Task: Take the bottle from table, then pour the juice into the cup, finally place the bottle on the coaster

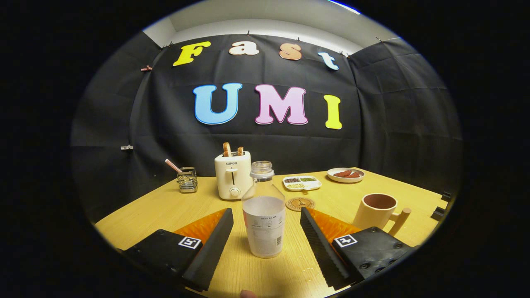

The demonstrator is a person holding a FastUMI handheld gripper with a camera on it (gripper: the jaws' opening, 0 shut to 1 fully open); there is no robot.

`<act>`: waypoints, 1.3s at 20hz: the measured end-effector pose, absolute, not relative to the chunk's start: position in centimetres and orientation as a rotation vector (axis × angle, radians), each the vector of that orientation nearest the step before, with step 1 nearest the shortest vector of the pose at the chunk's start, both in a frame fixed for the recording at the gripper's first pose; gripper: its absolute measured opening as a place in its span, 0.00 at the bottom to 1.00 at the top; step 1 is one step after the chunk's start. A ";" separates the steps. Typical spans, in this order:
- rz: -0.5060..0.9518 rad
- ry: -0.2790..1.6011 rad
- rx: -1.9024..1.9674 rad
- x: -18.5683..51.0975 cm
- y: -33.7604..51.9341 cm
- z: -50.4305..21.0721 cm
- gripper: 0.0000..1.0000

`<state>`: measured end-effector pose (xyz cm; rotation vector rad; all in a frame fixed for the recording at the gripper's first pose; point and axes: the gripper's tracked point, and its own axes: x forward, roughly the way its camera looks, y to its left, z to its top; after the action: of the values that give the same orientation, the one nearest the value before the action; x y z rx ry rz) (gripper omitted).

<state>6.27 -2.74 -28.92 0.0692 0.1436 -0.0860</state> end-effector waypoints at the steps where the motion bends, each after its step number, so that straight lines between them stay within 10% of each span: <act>1: -0.079 0.148 0.065 6.6 -2.7 -29.4 1.00; 12: -0.095 0.145 0.024 10.1 -3.0 -32.1 0.99; 14: -0.110 0.148 0.028 10.0 -3.3 -32.2 0.76; 26: -0.054 0.135 0.056 8.1 -1.4 -22.4 0.75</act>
<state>8.11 -1.35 -22.37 0.0562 0.1348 -0.0540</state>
